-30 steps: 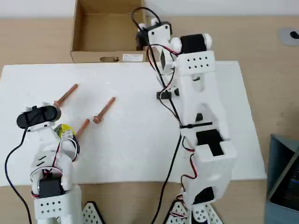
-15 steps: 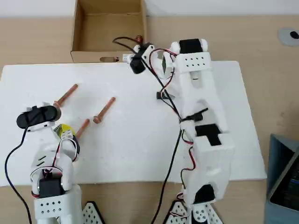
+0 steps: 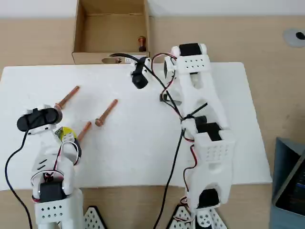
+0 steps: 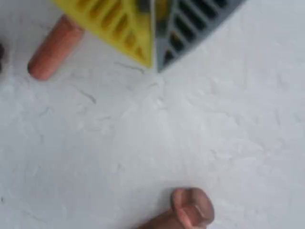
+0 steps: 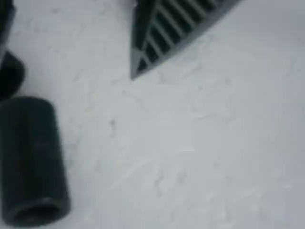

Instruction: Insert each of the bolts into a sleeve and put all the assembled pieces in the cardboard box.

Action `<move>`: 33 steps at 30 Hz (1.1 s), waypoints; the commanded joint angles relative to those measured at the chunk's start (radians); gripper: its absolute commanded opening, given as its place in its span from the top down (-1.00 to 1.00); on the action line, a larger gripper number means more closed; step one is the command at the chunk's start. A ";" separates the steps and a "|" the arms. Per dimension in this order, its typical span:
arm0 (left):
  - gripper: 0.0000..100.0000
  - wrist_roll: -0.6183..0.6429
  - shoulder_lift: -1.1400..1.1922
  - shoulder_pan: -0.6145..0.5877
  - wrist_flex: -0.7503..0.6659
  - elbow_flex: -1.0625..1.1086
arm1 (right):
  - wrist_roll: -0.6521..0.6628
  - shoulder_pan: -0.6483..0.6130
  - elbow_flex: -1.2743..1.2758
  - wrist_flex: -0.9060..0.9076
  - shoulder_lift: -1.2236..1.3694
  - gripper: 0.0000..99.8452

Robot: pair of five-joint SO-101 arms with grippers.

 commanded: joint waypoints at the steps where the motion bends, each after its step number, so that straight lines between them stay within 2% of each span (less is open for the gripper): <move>1: 1.00 -0.002 -0.005 -0.009 0.003 0.012 | 0.025 0.007 -0.002 -0.011 -0.002 0.60; 26: 1.00 -0.002 -0.005 -0.009 0.003 0.012 | 0.046 -0.041 -0.007 -0.158 0.142 0.60; 33: 1.00 -0.002 -0.005 -0.009 0.003 0.012 | 0.046 -0.041 -0.007 -0.153 0.200 0.74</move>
